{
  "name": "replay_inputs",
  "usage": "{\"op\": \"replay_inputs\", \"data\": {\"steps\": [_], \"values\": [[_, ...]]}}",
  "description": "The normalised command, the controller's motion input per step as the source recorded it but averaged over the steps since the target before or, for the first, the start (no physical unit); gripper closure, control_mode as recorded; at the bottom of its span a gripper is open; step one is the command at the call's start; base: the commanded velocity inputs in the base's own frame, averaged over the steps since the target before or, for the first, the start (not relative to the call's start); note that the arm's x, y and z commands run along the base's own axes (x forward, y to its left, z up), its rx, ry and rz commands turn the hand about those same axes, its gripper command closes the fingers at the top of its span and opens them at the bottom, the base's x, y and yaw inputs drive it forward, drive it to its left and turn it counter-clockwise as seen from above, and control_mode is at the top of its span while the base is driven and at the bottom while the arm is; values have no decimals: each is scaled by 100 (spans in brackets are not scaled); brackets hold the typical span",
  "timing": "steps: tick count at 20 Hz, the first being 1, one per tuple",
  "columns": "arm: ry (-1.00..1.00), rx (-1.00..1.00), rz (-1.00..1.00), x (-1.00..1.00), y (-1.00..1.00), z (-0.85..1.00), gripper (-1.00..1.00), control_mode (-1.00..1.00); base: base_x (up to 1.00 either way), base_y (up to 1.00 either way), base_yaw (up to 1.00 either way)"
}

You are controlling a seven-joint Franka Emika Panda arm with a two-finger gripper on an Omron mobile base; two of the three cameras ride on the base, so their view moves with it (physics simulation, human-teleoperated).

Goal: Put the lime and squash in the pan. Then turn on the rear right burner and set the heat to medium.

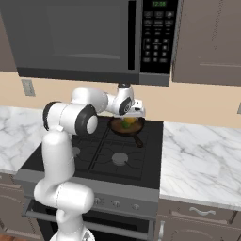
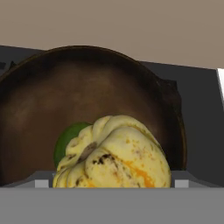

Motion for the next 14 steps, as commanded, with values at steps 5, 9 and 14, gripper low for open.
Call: {"op": "replay_inputs", "data": {"steps": [5,9,14], "values": [[0,0,0,26,0,-9,100,-100,0,0,0],[0,0,0,4,-3,-16,100,-100,0,0,0],[0,0,0,0,0,-20,100,-100,0,0,0]]}}
